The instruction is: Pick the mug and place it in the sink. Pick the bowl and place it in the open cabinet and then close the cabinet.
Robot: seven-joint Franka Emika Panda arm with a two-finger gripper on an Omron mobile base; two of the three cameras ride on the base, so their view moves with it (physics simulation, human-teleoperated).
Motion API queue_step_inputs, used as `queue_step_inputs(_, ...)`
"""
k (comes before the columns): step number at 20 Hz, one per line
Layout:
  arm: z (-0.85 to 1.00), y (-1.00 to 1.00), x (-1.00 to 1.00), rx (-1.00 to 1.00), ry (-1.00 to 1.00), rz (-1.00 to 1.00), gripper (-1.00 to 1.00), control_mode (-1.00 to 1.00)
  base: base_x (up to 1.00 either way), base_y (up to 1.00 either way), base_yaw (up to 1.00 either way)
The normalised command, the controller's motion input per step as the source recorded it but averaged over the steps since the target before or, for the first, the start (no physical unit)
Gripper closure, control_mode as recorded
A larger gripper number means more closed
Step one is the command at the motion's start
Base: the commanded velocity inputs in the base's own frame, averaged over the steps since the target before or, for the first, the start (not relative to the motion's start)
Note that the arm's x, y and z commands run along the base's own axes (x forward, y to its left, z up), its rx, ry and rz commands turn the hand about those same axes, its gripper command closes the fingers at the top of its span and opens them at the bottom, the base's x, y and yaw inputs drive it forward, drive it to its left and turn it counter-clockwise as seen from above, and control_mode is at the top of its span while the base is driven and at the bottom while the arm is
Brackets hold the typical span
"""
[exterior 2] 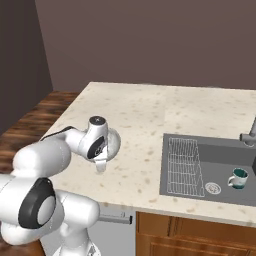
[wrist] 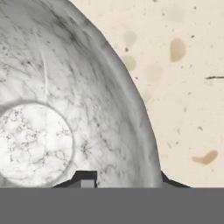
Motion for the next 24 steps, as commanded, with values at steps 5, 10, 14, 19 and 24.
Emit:
queue_step_inputs(5,0.05,0.0,-0.44,0.0,0.0,-0.06,1.0,-1.0,0.0,0.0,0.0)
queue_step_inputs(10,0.79,0.03,-0.4,0.0,0.06,-0.19,1.0,-1.0,0.0,0.0,0.0)
queue_step_inputs(14,0.98,0.09,-0.16,0.0,0.21,-0.28,1.0,-1.0,0.0,0.0,0.0)
queue_step_inputs(19,0.58,0.09,-0.21,0.0,0.16,-0.32,1.0,-1.0,0.0,0.0,0.0)
queue_step_inputs(24,0.25,0.03,-0.13,-0.01,0.01,-0.18,1.0,-1.0,0.0,0.0,0.0)
